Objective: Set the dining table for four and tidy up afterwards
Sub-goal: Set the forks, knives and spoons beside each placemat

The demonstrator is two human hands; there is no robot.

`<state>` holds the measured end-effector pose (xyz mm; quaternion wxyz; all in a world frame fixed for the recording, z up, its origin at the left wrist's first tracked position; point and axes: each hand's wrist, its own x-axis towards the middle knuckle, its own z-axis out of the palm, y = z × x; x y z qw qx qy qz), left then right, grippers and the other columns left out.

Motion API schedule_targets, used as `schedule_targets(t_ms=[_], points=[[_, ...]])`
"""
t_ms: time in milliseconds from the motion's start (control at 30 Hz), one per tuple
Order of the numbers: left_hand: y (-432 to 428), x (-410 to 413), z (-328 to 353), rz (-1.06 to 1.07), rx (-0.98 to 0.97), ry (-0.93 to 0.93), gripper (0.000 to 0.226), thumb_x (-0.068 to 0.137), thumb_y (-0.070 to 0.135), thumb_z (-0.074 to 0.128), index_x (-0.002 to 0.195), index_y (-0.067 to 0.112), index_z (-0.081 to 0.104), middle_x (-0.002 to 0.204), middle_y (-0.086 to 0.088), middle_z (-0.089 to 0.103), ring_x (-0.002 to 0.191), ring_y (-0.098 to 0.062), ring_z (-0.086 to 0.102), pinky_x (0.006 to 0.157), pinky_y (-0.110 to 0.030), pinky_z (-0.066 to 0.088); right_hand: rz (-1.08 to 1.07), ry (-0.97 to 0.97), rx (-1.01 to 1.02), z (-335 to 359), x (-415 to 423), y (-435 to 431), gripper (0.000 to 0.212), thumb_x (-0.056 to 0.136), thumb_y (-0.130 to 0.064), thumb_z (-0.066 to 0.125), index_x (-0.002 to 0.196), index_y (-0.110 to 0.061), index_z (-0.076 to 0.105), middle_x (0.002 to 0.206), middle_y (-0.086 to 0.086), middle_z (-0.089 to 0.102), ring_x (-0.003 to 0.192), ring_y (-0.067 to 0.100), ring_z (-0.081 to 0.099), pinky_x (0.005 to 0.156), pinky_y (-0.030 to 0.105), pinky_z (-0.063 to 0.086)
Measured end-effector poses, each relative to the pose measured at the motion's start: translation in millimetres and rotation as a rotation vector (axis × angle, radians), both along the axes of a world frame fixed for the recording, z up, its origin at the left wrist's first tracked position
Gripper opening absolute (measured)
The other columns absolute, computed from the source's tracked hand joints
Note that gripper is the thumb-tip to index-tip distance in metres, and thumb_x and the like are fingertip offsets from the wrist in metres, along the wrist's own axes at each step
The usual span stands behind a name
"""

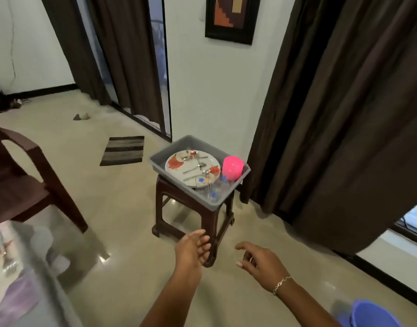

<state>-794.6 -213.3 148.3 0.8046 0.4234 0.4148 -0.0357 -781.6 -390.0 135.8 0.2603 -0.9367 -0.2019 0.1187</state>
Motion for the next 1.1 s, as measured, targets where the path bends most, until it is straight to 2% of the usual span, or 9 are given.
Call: schedule_targets(t_ms=[267,400,500,567,633,733,833,933,1100], points=[[6.8,96.5,-11.2,0.057,0.056,0.042,0.015,0.093,0.010,0.051,0.082,0.010,0.061,0.059,-0.003,0.060,0.052,-0.015,0.052,0.052,-0.022,0.039,0.071,0.088,0.092,-14.9,142.0,20.2,0.032,0.086,-0.030,0.062,0.116,-0.023,0.057,0.066,-0.017,0.049,0.057,-0.003,0.048,0.065,0.014,0.039],[13.4,161.7,-15.0,0.098,0.108,0.033,0.017,0.092,0.006,0.050,0.078,0.010,0.058,0.044,0.001,0.057,0.036,-0.009,0.051,0.039,-0.014,0.037,0.108,0.094,0.120,-18.9,224.4,29.4,0.031,0.086,-0.028,0.062,0.116,-0.023,0.056,0.064,-0.016,0.048,0.057,-0.007,0.048,0.059,0.007,0.035],[15.9,207.0,-18.2,0.057,0.183,0.029,0.011,0.090,0.005,0.051,0.083,0.007,0.059,0.058,-0.005,0.057,0.052,-0.015,0.049,0.051,-0.021,0.036,0.109,0.111,0.125,-21.2,280.4,32.5,0.031,0.087,-0.029,0.061,0.117,-0.022,0.056,0.065,-0.014,0.050,0.062,-0.002,0.049,0.062,0.014,0.039],[21.1,233.1,-20.9,0.020,0.272,0.024,0.009,0.090,0.004,0.053,0.086,0.004,0.061,0.065,-0.007,0.057,0.056,-0.016,0.048,0.050,-0.021,0.036,0.128,0.118,0.103,-20.7,312.3,39.0,0.030,0.088,-0.029,0.059,0.117,-0.021,0.056,0.071,-0.010,0.052,0.069,0.007,0.053,0.067,0.023,0.044],[32.3,259.7,-27.8,-0.005,0.378,0.038,0.010,0.091,0.002,0.053,0.088,0.000,0.062,0.068,-0.009,0.059,0.057,-0.015,0.048,0.047,-0.020,0.036,0.142,0.123,0.094,-20.5,340.8,49.2,0.030,0.089,-0.029,0.058,0.118,-0.020,0.056,0.076,-0.009,0.053,0.071,0.007,0.052,0.067,0.020,0.043],[58.5,303.1,-51.9,-0.054,0.547,0.096,0.011,0.090,0.002,0.054,0.091,0.001,0.065,0.080,-0.014,0.065,0.067,-0.019,0.057,0.058,-0.027,0.047,0.165,0.173,0.077,-29.1,378.4,66.2,0.031,0.089,-0.026,0.058,0.119,-0.020,0.055,0.076,-0.010,0.053,0.074,0.006,0.051,0.070,0.019,0.042],[91.1,355.6,-80.5,-0.227,0.773,0.158,0.008,0.088,0.007,0.058,0.091,0.006,0.066,0.086,-0.004,0.066,0.080,-0.017,0.062,0.075,-0.033,0.055,0.148,0.217,0.068,-44.7,415.6,82.5,0.031,0.088,-0.023,0.060,0.118,-0.021,0.056,0.070,-0.012,0.051,0.068,0.000,0.049,0.072,0.021,0.044],[123.8,414.1,-115.3,-0.551,1.048,0.168,0.008,0.091,0.019,0.057,0.095,0.017,0.063,0.096,0.005,0.062,0.088,-0.009,0.057,0.074,-0.017,0.048,0.079,0.256,0.037,-58.6,448.4,98.9,0.030,0.087,-0.023,0.062,0.116,-0.023,0.058,0.065,-0.014,0.050,0.062,-0.003,0.048,0.066,0.014,0.040],[145.4,485.8,-170.9,-1.125,1.305,0.101,0.021,0.092,0.028,0.055,0.109,0.019,0.060,0.116,0.002,0.060,0.108,-0.014,0.054,0.089,-0.022,0.041,0.003,0.339,-0.050,-78.1,486.3,120.5,0.032,0.089,-0.022,0.058,0.120,-0.024,0.057,0.063,-0.016,0.046,0.058,-0.005,0.044,0.063,0.015,0.038]])
